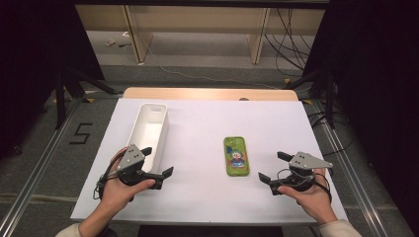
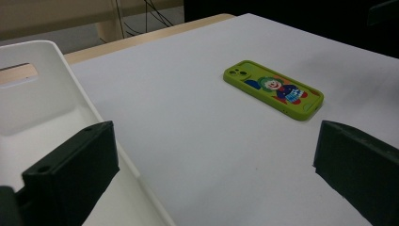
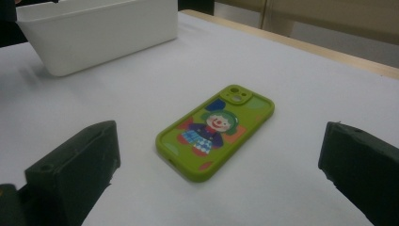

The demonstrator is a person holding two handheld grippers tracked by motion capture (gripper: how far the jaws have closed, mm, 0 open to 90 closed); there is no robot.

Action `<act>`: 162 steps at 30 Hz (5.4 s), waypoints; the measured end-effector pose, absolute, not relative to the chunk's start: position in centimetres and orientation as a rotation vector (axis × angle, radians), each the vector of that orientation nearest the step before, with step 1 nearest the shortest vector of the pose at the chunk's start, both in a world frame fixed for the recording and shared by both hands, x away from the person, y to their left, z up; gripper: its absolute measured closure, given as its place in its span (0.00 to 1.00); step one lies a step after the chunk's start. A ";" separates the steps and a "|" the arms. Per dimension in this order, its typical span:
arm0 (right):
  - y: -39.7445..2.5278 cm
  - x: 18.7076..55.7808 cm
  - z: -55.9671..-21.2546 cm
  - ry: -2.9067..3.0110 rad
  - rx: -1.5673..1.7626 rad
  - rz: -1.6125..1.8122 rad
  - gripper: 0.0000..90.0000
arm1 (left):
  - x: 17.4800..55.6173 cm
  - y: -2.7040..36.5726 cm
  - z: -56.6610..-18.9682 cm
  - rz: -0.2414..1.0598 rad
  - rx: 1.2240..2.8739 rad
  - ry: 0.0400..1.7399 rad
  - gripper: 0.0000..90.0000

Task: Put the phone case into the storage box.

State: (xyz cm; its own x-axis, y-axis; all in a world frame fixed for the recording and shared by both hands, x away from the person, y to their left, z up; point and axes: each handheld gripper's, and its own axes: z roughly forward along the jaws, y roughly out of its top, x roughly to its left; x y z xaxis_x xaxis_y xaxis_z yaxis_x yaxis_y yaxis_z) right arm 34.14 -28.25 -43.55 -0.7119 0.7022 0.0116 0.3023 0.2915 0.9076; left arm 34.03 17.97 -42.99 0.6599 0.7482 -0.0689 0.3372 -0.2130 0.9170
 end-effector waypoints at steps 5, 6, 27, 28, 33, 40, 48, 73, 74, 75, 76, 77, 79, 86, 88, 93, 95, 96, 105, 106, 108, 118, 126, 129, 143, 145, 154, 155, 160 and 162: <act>-28.2 34.1 -43.6 2.178 0.903 1.399 0.00 | 34.0 18.0 -43.0 0.483 1.807 0.868 0.00; -28.2 34.1 -43.6 2.179 0.905 1.394 0.00 | 34.0 18.0 -43.0 0.483 1.807 0.868 0.00; -26.7 35.4 -42.6 2.176 0.795 1.408 0.95 | 34.0 18.0 -43.0 0.484 1.808 0.863 0.00; -26.3 35.7 -42.8 2.198 0.794 1.385 1.00 | 34.0 17.9 -43.0 0.484 1.809 0.861 0.00; -23.7 37.2 -43.0 2.295 0.764 1.297 1.00 | 34.1 17.8 -43.1 0.481 1.810 0.861 0.00; -19.3 39.5 -44.3 2.445 0.722 1.182 1.00 | 34.1 17.9 -43.1 0.479 1.811 0.858 0.00; -16.6 41.2 -45.9 2.523 0.733 1.103 1.00 | 34.0 17.9 -43.0 0.481 1.811 0.854 0.00; -15.1 41.8 -47.6 2.679 0.784 0.932 1.00 | 34.1 18.0 -43.1 0.476 1.812 0.854 0.00; -15.1 41.8 -47.6 2.682 0.782 0.927 1.00 | 34.1 18.0 -43.1 0.476 1.811 0.856 0.00; -15.1 41.8 -47.6 2.682 0.782 0.927 1.00 | 34.1 18.0 -43.1 0.476 1.811 0.856 0.00; -15.1 41.7 -47.7 2.690 0.785 0.913 1.00 | 34.1 18.0 -43.1 0.475 1.810 0.858 0.00; -15.0 41.7 -47.7 2.692 0.784 0.909 1.00 | 34.1 18.0 -43.1 0.475 1.810 0.858 0.00; -15.1 41.7 -47.8 2.699 0.781 0.892 1.00 | 34.1 18.0 -43.1 0.476 1.808 0.857 0.00; -15.8 41.7 -47.7 2.709 0.820 0.873 1.00 | 34.1 18.0 -43.1 0.476 1.808 0.858 0.00; -16.1 41.7 -47.6 2.706 0.832 0.859 1.00 | 34.1 18.0 -43.1 0.475 1.808 0.857 0.00; -17.0 41.9 -47.5 2.701 0.865 0.851 1.00 | 34.1 18.1 -43.1 0.476 1.808 0.856 0.00; -17.4 42.0 -47.4 2.704 0.890 0.845 1.00 | 34.1 18.0 -43.1 0.475 1.807 0.858 0.00; -17.5 42.1 -47.5 2.704 0.885 0.846 1.00 | 34.1 18.0 -43.1 0.474 1.807 0.858 0.00; -17.8 42.2 -47.4 2.706 0.909 0.824 1.00 | 34.1 18.0 -43.2 0.473 1.807 0.858 0.00; -17.8 42.2 -47.3 2.709 0.911 0.825 1.00 | 34.1 18.0 -43.2 0.473 1.808 0.858 0.00; -17.9 42.2 -47.3 2.711 0.910 0.829 1.00 | 34.1 18.0 -43.2 0.473 1.807 0.858 0.00; -18.1 42.4 -45.6 2.623 0.935 0.871 0.56 | 34.1 18.0 -43.2 0.472 1.809 0.858 0.00; -18.7 43.7 -45.3 2.546 1.041 0.710 0.02 | 34.1 17.9 -43.2 0.476 1.810 0.854 0.00; -18.6 44.4 -45.4 2.534 1.066 0.680 0.01 | 34.1 17.9 -43.1 0.476 1.808 0.856 0.00; -18.1 46.5 -46.4 2.573 1.153 0.550 0.01 | 34.1 17.9 -43.2 0.471 1.808 0.853 0.00; -18.1 46.7 -46.5 2.582 1.168 0.548 0.02 | 34.1 17.9 -43.1 0.470 1.808 0.851 0.00; -17.5 47.4 -46.8 2.608 1.182 0.501 0.04 | 34.1 17.9 -43.1 0.469 1.807 0.852 0.00; -17.4 47.5 -46.9 2.612 1.191 0.491 0.05 | 34.1 17.9 -43.1 0.469 1.807 0.850 0.00; -17.1 47.9 -47.1 2.625 1.192 0.462 0.06 | 34.1 17.9 -43.1 0.465 1.805 0.850 0.00; -17.0 47.9 -47.0 2.628 1.196 0.445 0.06 | 34.1 17.9 -43.1 0.465 1.806 0.849 0.00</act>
State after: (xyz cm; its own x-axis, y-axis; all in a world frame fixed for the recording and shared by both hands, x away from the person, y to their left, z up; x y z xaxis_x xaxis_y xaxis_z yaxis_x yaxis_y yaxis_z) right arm 47.93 -17.02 -47.00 -0.6448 0.7609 -0.0731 0.6943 0.6230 0.3602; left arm 34.06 17.89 -43.15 0.6743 0.7346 -0.0758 0.3320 -0.2098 0.9197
